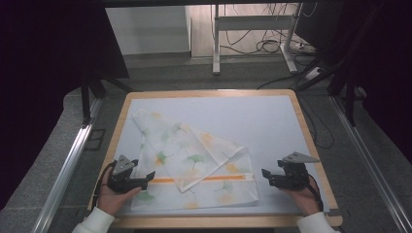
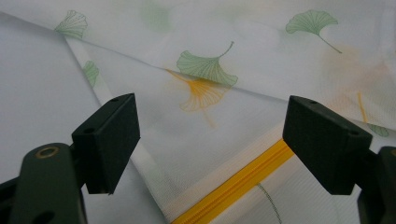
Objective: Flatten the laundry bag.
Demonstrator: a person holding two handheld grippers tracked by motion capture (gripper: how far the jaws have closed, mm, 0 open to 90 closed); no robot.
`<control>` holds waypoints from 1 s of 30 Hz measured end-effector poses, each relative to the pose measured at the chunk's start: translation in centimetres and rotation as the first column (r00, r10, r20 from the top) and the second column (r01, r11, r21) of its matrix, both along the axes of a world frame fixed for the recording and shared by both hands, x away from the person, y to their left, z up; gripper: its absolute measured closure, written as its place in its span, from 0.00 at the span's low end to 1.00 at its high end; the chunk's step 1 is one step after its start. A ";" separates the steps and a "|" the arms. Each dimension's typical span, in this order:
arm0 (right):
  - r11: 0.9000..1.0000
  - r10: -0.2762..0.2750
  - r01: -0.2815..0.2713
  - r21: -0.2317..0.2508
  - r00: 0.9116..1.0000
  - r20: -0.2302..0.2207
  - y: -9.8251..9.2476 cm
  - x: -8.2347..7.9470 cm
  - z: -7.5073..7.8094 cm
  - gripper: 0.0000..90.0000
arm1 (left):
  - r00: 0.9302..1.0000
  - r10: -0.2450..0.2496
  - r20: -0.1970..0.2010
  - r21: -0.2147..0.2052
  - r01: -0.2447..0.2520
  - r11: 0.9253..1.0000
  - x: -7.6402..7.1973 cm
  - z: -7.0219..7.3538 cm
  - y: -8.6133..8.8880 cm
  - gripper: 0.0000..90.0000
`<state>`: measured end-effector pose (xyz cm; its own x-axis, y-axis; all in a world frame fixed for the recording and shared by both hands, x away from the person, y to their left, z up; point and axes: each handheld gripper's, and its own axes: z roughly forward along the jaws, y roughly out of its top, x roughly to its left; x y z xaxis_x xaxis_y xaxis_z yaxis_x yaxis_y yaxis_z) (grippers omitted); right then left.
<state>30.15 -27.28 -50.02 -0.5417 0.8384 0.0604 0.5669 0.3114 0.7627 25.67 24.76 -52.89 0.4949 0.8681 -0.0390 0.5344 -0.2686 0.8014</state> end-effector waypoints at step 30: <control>0.997 0.047 -0.049 0.063 0.998 0.036 2.0 -0.4 2.0 0.29 | 1.000 0.024 0.010 -0.023 -0.023 0.999 0.0 0.2 0.6 0.22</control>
